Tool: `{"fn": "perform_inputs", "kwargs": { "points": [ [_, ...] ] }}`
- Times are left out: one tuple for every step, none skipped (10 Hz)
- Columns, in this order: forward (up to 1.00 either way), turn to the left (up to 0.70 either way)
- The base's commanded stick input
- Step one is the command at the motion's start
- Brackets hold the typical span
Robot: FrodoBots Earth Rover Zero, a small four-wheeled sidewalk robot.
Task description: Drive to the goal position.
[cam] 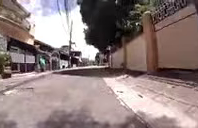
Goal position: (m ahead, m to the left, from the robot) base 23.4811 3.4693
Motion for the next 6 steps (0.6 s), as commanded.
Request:
{"fn": "perform_inputs", "kwargs": {
  "points": [
    [1.0,0.0],
    [1.0,0.0],
    [1.0,0.0],
    [1.0,0.0],
    [1.0,0.0],
    [1.0,0.0]
  ]
}}
